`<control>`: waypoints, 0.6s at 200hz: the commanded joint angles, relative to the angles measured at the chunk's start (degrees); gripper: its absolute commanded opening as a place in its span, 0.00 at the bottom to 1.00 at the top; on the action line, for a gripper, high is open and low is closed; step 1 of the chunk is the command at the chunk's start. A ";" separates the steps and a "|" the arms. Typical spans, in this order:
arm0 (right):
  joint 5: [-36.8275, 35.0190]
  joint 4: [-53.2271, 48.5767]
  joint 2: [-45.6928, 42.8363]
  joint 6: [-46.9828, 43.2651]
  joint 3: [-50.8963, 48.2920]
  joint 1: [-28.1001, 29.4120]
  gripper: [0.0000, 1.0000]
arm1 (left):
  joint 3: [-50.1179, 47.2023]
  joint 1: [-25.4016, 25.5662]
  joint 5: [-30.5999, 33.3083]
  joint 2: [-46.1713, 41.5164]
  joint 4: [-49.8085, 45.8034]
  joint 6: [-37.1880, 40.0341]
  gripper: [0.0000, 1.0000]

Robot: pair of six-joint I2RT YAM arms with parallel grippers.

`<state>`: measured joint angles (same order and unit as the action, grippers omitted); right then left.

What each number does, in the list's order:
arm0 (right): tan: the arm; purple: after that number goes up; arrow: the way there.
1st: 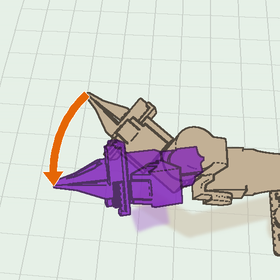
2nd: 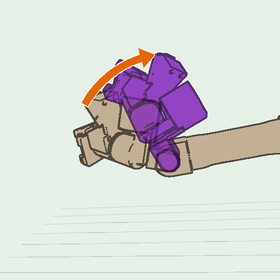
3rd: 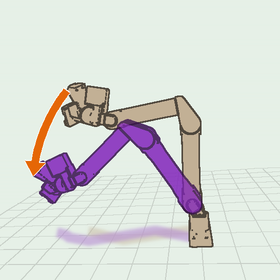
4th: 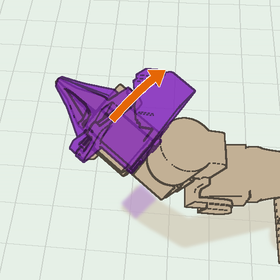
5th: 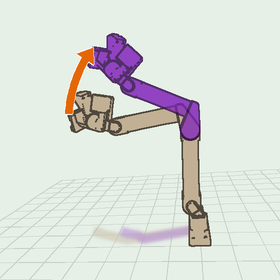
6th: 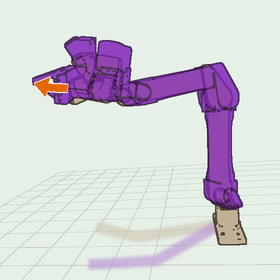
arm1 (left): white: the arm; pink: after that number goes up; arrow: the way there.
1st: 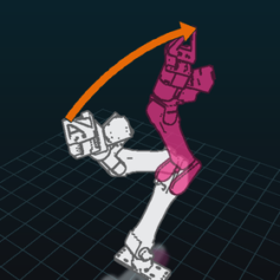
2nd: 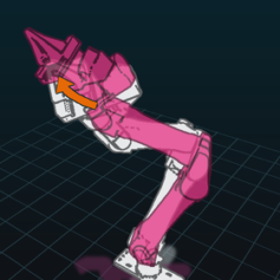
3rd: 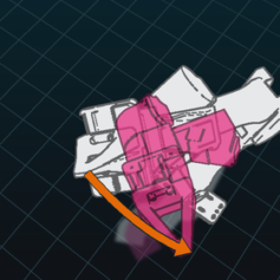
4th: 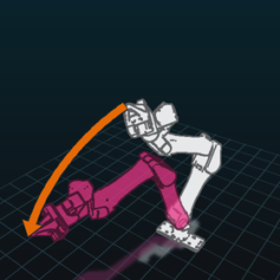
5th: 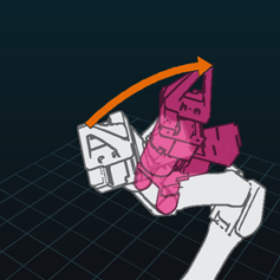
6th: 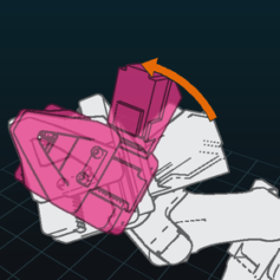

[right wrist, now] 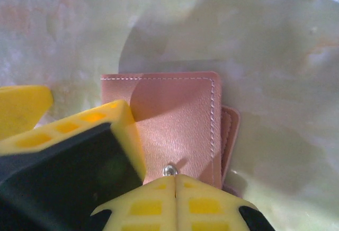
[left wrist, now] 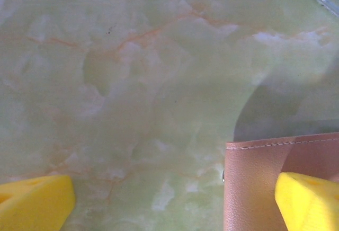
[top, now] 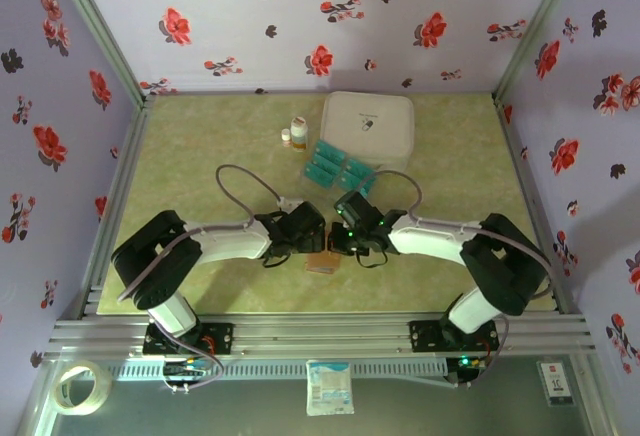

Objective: Put the credit cards into the card holder

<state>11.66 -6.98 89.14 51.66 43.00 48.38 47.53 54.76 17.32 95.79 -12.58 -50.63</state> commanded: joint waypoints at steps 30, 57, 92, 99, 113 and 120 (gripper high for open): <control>-0.05 4.65 1.21 3.01 -3.85 0.46 0.00 | -3.45 -4.32 -4.33 1.44 2.71 2.48 1.00; -0.59 4.27 0.56 3.11 -4.09 0.48 0.00 | -2.53 -5.36 -4.91 -2.42 0.44 4.08 1.00; -0.76 4.10 0.73 3.19 -3.98 0.48 0.00 | -3.41 -5.50 -5.45 -5.32 -0.99 4.80 1.00; -0.78 4.12 0.70 3.23 -4.05 0.42 0.00 | -3.93 -5.52 -5.69 -5.60 -0.89 4.79 1.00; -0.76 4.08 0.75 3.27 -4.06 0.48 0.00 | -5.20 -5.46 -6.19 -6.01 -0.43 4.69 1.00; -0.92 4.01 0.70 3.21 -4.11 0.44 0.00 | -5.87 -5.30 -6.33 -6.12 -0.22 4.67 1.00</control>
<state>12.45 -1.10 89.49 54.30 40.38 48.40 44.66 49.95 10.48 90.74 -10.90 -47.42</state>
